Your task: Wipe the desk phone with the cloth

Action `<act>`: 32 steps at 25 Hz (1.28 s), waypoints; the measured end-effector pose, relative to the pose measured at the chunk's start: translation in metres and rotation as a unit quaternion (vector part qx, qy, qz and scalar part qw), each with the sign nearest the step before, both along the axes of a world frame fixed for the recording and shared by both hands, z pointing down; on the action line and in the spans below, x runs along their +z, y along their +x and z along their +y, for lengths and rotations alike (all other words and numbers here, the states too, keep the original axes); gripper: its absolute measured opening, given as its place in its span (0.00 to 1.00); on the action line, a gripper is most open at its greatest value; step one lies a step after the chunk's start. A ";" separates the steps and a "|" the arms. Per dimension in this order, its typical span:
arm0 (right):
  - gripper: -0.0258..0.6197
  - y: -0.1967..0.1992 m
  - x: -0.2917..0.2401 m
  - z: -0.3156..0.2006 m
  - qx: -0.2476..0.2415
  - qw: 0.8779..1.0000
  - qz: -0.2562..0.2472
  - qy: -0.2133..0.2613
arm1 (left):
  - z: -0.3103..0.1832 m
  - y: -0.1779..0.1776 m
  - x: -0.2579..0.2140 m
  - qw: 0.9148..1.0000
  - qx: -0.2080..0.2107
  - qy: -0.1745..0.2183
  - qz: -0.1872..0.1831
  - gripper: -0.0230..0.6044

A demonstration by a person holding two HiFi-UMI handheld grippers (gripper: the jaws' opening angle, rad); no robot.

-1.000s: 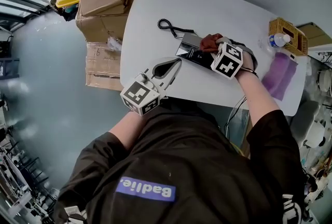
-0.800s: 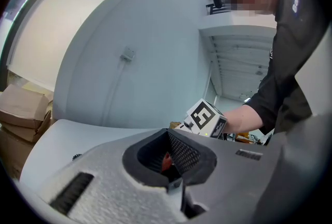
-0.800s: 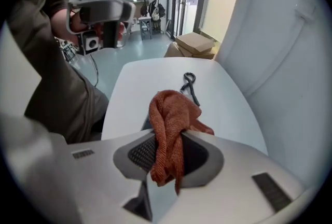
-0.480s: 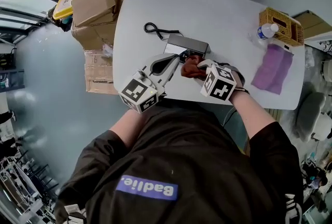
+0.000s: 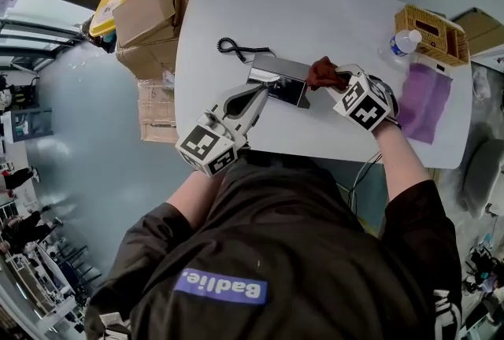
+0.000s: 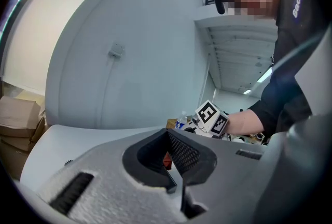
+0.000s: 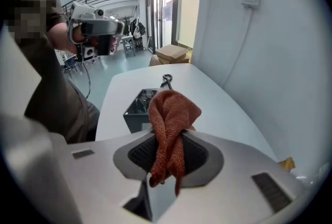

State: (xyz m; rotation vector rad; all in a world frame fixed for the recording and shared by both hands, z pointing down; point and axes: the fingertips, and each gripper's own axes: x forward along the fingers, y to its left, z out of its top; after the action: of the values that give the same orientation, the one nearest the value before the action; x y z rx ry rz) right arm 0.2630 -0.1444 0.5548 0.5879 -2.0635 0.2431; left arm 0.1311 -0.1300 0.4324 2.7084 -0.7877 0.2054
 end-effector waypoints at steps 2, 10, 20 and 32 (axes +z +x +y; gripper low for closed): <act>0.21 0.012 0.014 -0.010 0.007 1.000 0.013 0.001 | 0.002 -0.001 0.002 1.000 -0.008 -0.004 -0.007 0.05; 0.21 -0.006 0.046 0.009 -0.006 1.000 0.010 -0.017 | 0.022 -0.010 0.011 1.000 -0.017 -0.018 -0.018 0.05; 0.21 -0.048 0.053 0.092 0.048 0.996 0.032 -0.061 | 0.044 -0.049 -0.001 0.998 0.053 -0.002 0.024 0.05; 0.21 -0.152 -0.045 0.147 0.224 0.974 -0.022 0.013 | 0.093 -0.141 -0.035 0.982 0.177 0.039 0.047 0.05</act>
State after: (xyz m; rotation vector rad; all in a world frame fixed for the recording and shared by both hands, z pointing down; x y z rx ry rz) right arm 0.1111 0.0024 0.5099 1.0706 -1.9564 0.4935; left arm -0.0096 -0.0367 0.3973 2.8897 -0.2881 0.1248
